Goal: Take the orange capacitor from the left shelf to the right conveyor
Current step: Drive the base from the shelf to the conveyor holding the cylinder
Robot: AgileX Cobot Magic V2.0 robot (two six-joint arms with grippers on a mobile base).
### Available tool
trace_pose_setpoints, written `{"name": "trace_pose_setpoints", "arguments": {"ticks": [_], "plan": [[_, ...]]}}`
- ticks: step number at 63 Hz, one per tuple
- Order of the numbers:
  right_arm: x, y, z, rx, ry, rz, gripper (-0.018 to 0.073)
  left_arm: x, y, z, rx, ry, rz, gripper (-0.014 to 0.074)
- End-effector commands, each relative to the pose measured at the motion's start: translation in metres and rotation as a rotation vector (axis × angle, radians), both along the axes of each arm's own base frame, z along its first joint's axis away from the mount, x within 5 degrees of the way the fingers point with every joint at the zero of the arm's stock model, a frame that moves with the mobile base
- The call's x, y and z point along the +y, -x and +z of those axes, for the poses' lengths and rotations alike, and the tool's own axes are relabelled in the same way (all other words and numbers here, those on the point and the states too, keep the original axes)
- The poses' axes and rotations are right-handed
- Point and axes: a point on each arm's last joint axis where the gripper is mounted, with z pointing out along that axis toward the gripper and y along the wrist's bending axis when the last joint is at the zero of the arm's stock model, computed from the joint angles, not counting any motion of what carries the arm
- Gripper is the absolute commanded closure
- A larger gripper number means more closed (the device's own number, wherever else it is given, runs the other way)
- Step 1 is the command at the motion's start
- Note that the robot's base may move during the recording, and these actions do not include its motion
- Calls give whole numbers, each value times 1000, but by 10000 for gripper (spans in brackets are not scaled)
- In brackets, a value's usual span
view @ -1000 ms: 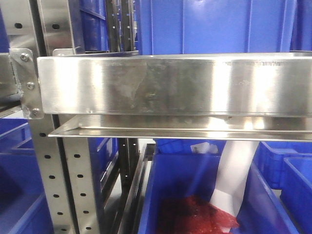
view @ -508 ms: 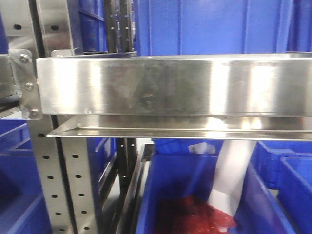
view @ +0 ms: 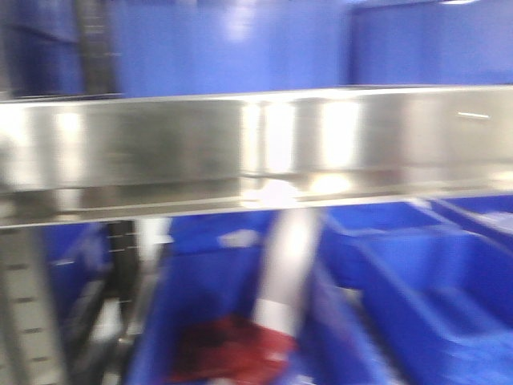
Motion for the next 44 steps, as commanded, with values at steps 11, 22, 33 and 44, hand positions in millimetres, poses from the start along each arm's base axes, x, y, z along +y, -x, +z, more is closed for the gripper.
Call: {"name": "trace_pose_setpoints", "arguments": {"ticks": [11, 22, 33, 44], "plan": [[0, 0, 16, -108, 13, -3, 501, 0, 2, 11, -111, 11, -7, 701], [0, 0, 16, -108, 13, -3, 501, 0, 2, 11, -111, 11, -7, 701], [0, 0, 16, -108, 13, -3, 501, 0, 2, 11, -111, 11, -7, 701], [0, 0, 16, -108, 13, -3, 501, 0, 2, 11, -111, 11, -7, 701]]}}
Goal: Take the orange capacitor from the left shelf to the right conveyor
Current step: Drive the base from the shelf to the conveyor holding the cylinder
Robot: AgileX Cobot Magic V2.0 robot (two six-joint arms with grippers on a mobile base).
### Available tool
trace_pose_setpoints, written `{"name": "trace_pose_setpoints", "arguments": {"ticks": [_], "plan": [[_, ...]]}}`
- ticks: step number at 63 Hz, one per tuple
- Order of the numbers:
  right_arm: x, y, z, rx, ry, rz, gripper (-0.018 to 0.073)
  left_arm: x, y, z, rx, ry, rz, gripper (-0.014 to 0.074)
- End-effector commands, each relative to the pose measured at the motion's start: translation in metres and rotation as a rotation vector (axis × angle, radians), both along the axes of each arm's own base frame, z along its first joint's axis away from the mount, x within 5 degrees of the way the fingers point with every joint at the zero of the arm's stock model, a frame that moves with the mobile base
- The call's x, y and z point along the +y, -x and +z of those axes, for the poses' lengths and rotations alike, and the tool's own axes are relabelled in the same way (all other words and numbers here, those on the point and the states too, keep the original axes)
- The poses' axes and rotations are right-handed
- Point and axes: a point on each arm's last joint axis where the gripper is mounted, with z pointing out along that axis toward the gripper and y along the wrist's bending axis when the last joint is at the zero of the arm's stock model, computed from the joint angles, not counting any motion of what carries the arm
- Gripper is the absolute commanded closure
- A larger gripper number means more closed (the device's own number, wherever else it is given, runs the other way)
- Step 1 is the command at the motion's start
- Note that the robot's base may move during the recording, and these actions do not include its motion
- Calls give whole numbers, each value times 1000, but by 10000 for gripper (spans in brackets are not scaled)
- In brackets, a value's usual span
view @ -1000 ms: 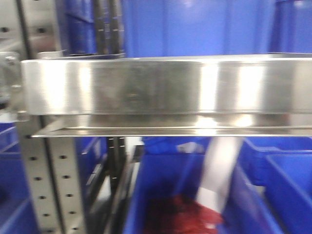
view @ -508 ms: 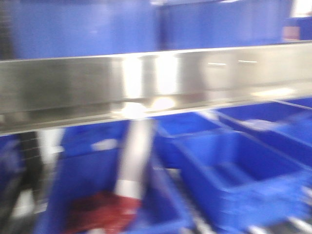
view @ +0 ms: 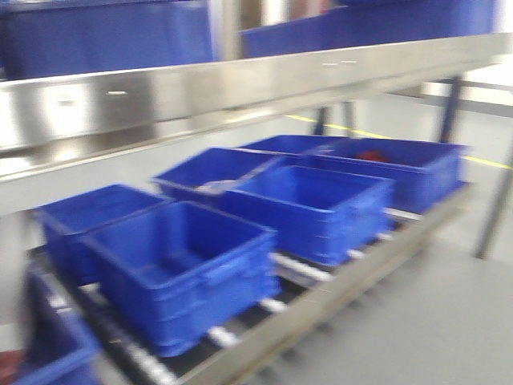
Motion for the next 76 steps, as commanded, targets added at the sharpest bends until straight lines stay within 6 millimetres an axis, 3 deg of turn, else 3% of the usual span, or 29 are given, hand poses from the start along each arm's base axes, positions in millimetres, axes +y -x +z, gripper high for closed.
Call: {"name": "trace_pose_setpoints", "arguments": {"ticks": [1, 76], "plan": [[0, 0, 16, -108, 12, -2, 501, 0, 2, 11, -111, 11, -7, 701], [0, 0, 16, -108, 12, -2, 501, 0, 2, 11, -111, 11, -7, 701]]}}
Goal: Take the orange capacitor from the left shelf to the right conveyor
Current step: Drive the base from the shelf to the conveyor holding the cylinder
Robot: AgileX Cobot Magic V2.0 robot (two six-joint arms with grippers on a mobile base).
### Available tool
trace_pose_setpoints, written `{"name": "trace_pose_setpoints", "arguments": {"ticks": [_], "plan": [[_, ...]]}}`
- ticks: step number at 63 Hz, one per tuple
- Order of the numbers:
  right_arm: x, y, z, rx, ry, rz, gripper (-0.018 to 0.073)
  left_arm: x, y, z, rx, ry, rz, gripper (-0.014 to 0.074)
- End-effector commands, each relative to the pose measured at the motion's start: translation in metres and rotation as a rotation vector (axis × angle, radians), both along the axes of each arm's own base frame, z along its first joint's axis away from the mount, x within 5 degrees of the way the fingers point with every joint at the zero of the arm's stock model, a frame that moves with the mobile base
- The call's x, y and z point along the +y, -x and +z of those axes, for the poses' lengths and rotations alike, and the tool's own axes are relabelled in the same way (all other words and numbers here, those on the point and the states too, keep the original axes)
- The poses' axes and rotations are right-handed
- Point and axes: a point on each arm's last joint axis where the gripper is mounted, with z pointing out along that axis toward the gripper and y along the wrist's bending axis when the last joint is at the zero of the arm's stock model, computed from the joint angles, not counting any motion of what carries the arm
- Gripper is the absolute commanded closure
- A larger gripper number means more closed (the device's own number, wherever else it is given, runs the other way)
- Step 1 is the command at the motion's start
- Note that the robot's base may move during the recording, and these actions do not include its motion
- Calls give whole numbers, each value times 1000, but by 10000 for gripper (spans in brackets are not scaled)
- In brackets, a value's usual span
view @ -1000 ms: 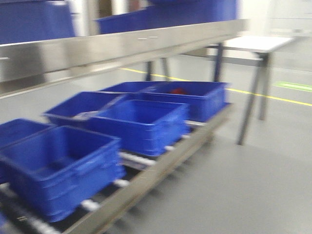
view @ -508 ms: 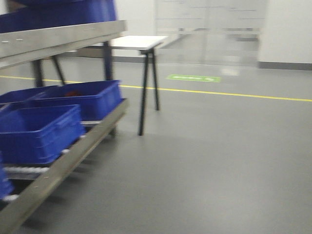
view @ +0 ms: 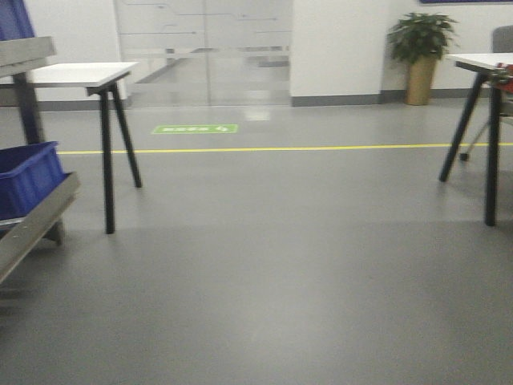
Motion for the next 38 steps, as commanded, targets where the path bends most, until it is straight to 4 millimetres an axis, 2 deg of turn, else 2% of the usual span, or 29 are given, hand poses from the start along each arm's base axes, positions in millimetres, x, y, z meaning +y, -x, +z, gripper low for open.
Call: {"name": "trace_pose_setpoints", "arguments": {"ticks": [1, 38], "plan": [[0, -1, 16, -104, 10, -1, 501, 0, 2, 11, -111, 11, -7, 701], [0, -1, 16, -104, 10, -1, 501, 0, 2, 11, -111, 11, -7, 701]]}}
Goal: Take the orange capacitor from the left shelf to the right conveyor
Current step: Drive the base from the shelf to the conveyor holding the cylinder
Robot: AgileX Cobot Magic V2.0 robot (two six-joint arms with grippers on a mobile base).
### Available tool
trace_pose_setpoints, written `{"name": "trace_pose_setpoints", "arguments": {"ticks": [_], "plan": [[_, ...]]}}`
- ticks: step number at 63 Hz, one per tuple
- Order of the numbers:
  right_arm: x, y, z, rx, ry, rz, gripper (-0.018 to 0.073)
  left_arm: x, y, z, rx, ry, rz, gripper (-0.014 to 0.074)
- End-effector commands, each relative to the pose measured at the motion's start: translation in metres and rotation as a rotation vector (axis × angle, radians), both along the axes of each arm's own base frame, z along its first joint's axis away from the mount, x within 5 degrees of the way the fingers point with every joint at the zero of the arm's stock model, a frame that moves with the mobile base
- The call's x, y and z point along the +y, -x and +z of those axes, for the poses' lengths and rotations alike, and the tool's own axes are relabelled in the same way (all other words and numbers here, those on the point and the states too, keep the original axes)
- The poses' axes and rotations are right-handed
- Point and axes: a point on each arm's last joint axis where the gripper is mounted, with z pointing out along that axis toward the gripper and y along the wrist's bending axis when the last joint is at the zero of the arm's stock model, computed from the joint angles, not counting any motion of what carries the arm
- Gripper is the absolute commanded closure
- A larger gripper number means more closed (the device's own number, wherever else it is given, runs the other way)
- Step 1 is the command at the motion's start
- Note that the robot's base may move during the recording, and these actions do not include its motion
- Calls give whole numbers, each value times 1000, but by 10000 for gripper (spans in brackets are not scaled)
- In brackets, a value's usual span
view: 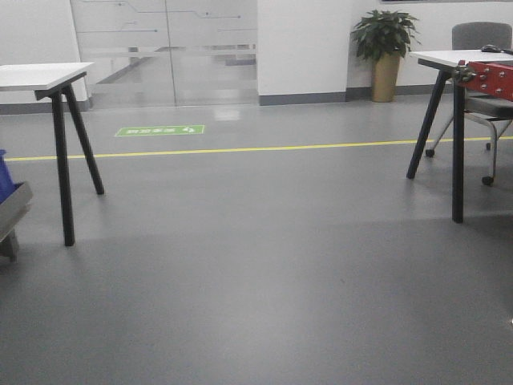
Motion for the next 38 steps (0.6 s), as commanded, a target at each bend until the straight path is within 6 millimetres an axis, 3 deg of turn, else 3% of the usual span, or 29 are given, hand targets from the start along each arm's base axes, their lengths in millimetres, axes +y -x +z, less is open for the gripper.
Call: {"name": "trace_pose_setpoints", "arguments": {"ticks": [1, 38], "plan": [[0, -1, 16, -104, 10, -1, 501, 0, 2, 11, -111, 11, -7, 701], [0, -1, 16, -104, 10, -1, 501, 0, 2, 11, -111, 11, -7, 701]]}}
